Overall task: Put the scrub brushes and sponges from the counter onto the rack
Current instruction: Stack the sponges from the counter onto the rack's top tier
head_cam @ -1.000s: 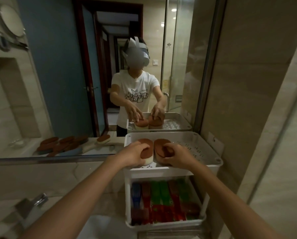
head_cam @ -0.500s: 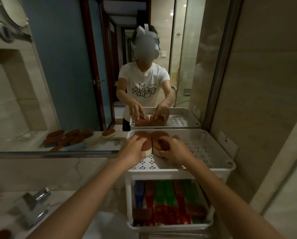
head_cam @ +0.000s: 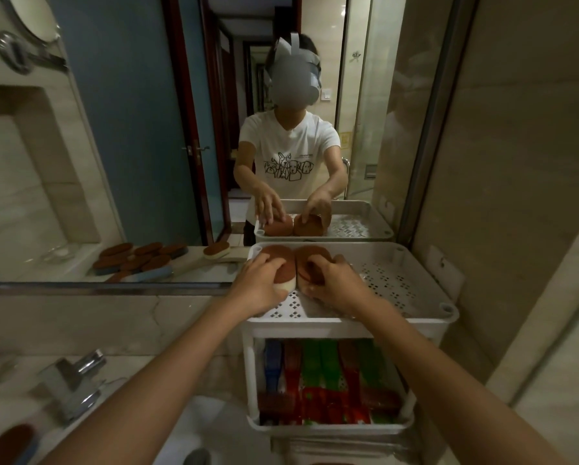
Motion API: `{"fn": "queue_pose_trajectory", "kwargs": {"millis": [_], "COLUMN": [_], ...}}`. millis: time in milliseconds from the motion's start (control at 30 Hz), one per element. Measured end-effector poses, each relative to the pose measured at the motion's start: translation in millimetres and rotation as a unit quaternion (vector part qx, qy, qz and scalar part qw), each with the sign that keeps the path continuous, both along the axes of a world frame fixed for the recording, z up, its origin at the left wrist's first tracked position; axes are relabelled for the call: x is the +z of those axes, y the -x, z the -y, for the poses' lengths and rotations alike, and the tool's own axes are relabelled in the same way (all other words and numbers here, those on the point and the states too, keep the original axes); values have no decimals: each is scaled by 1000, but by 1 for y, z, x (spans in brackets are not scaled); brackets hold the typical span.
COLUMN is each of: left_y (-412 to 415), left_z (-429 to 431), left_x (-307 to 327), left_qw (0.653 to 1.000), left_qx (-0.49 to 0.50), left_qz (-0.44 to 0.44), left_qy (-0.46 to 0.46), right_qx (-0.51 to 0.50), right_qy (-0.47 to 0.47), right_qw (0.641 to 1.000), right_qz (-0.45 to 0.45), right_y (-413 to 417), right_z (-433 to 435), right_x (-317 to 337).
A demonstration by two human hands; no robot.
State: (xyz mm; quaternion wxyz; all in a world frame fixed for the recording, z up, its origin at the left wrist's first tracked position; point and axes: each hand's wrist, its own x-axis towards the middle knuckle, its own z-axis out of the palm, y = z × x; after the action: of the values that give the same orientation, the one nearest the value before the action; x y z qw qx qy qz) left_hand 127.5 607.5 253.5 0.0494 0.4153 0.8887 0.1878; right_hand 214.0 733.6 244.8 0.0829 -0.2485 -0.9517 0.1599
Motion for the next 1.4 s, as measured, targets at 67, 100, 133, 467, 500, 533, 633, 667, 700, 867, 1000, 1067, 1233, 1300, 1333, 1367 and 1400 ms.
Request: {"fn": "queue_pose_trajectory", "kwargs": {"millis": [67,100,133,467,500,533,633,667,700,867,1000,1067,1233,1300,1333,1367,1400], "left_y": [-2,-4,-6,-16,-13,-11,-5,-4,-3,-5,-9,-10,-21,-27,-28,-29,-30], "left_z": [1,3,5,69,92,115,184,207,232,345,418,445,489,494,496,496,497], "left_x": [3,4,6,29,28,26,7,-3,-16,-102,-171,-199,-238,-246,-248,-249,-250], "left_qw": [1000,999,998,977,973,969,957,955,953,947,943,941,915,913,916,919,924], "left_qx": [8,15,21,96,114,131,180,193,205,235,243,246,293,282,279,278,278], "left_qz": [14,22,29,19,15,18,48,64,79,180,226,225,209,205,198,187,173], "left_qy": [-14,-28,-42,-189,-200,-210,-222,-217,-209,-124,-15,59,182,209,211,206,196], "right_qx": [-7,-11,-15,7,15,24,51,56,59,35,38,14,-44,-53,-55,-55,-55], "right_qy": [9,12,14,39,44,53,99,123,152,221,206,169,132,133,132,130,127], "right_qw": [1000,1000,1000,974,969,965,958,959,958,971,973,972,956,956,956,957,958], "right_qz": [-5,-10,-18,-224,-242,-257,-263,-250,-234,-83,98,163,257,256,255,253,251], "right_y": [-1,-2,-3,2,5,6,10,11,12,12,-10,-24,-41,-41,-40,-40,-40], "right_z": [1,2,5,96,119,142,211,235,259,373,442,466,497,502,504,505,506], "right_x": [0,1,2,30,29,26,5,-5,-18,-109,-186,-212,-243,-248,-249,-250,-250]}}
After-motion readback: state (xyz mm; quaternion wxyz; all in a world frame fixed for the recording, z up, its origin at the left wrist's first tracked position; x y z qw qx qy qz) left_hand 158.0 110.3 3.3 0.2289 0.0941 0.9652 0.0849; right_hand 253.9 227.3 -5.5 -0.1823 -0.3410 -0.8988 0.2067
